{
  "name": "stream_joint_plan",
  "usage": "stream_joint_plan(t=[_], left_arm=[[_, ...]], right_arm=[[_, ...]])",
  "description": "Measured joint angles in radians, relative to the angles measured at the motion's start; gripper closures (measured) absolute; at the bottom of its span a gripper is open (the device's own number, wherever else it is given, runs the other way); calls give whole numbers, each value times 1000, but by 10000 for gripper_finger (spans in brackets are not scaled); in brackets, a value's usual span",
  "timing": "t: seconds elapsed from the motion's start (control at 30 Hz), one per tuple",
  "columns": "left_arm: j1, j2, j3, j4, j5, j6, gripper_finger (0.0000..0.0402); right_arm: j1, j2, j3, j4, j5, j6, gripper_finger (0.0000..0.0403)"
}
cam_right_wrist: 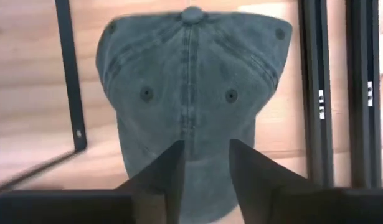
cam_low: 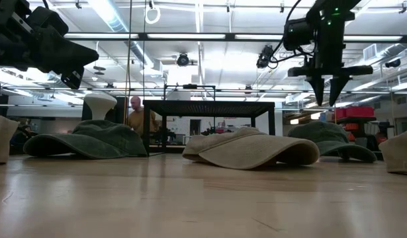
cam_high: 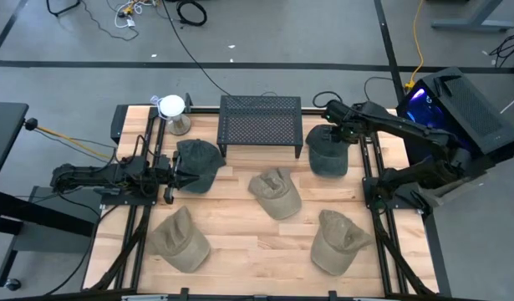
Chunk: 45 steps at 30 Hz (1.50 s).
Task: Pick & Place hat
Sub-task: Put the green cap on the shelf
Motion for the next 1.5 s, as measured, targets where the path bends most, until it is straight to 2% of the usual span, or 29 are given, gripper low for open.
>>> stream_joint_plan(t=[0.33, 0.63, 1.1, 1.5], left_arm=[[0, 0, 0, 0, 0, 0, 362], [0, 0, 0, 0, 0, 0, 362], [0, 0, 0, 0, 0, 0, 362], [0, 0, 0, 0, 0, 0, 362]], right_arm=[[-2, 99, 0, 86, 37, 5, 196], [-15, 167, 0, 99, 114, -19, 174], [-36, 258, 0, 143, 141, -85, 207], [-37, 258, 0, 143, 129, -82, 283]])
